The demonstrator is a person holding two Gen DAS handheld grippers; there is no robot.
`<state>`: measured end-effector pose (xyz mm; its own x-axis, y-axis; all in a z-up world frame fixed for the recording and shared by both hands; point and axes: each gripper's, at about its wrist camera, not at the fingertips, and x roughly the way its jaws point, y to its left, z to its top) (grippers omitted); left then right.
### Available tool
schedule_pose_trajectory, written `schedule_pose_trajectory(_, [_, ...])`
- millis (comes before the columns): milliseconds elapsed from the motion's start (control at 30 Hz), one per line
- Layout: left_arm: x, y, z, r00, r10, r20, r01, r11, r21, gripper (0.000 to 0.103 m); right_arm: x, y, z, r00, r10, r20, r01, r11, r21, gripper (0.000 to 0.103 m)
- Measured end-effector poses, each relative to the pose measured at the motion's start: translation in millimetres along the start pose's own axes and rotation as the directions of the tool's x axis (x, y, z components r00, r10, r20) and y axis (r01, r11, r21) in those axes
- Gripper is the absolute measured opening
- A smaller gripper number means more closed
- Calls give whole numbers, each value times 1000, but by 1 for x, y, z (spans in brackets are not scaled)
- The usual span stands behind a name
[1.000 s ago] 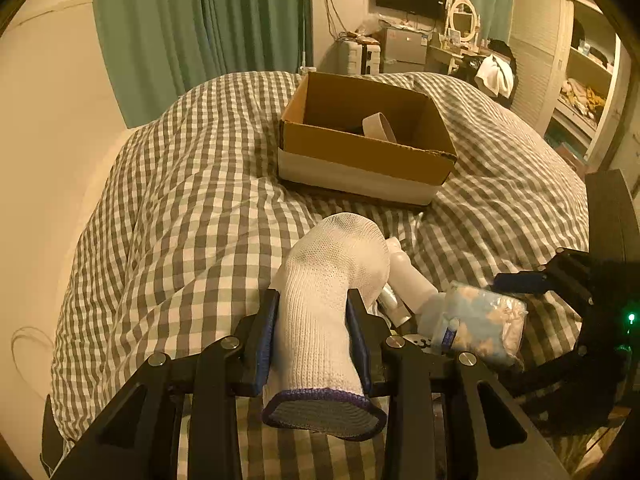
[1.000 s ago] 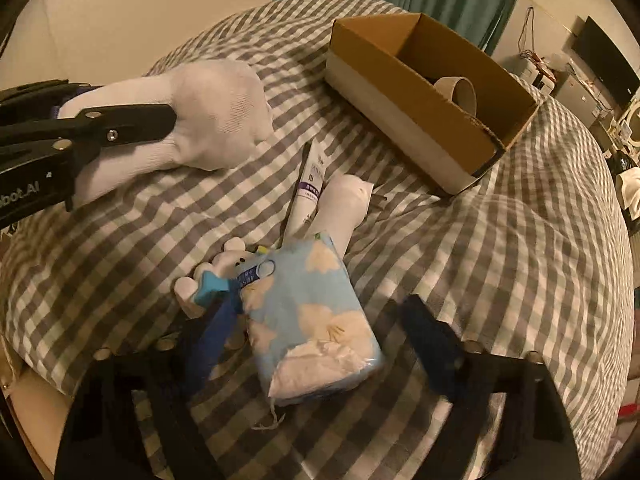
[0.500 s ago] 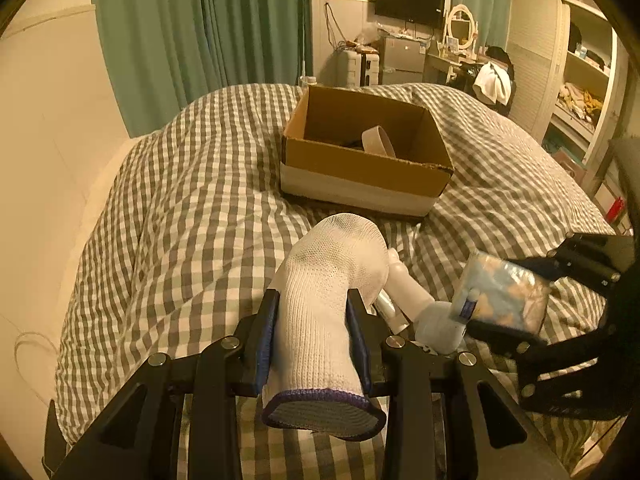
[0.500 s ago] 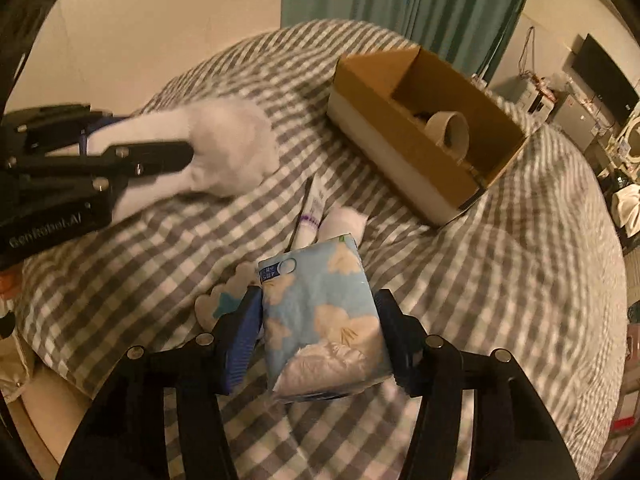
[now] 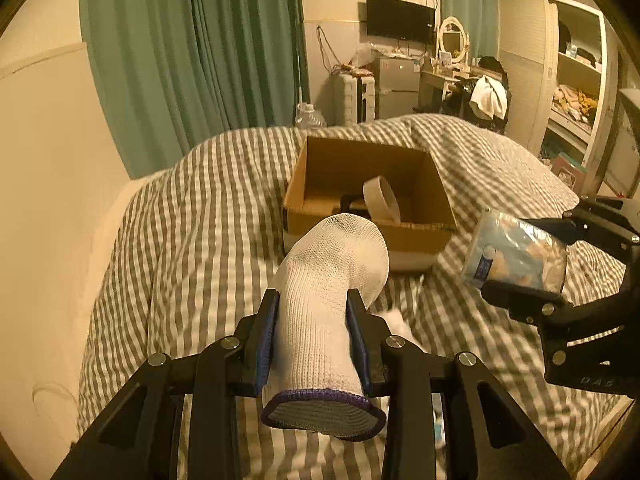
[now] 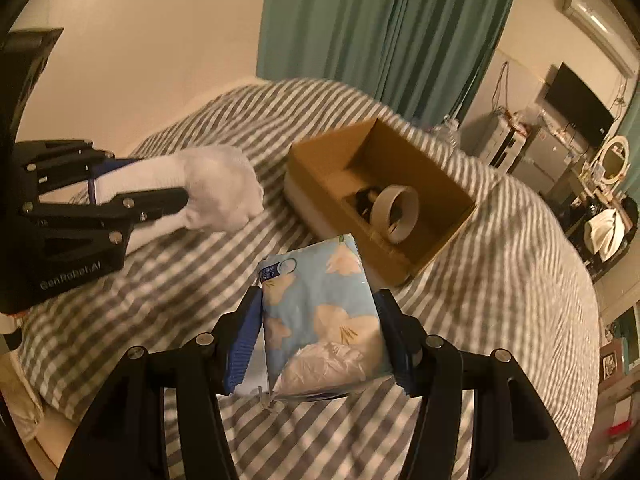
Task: Organize objects
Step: 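Grasp the blue tissue pack with the right gripper while the left holds the sock, then lower the sock and tissue pack into the box and open both grippers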
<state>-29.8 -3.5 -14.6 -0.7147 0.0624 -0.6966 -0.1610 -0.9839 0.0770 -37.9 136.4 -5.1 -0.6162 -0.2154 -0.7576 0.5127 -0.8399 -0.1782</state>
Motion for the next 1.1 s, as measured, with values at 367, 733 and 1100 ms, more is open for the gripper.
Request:
schedule_pose_trajectory(367, [40, -4, 63, 999, -19, 25, 19, 1000, 22, 33, 22, -44, 50, 998, -21, 59, 18, 998, 54, 56])
schedule_pose_trajectory(733, [127, -7, 107, 999, -25, -30, 26, 998, 55, 33, 98, -89, 75, 1000, 1, 6, -2, 994, 109, 56])
schedule_pose_trajectory(1100, [200, -10, 122, 994, -54, -90, 60, 995, 75, 34, 161, -116, 85, 998, 6, -55, 2, 991, 133, 57])
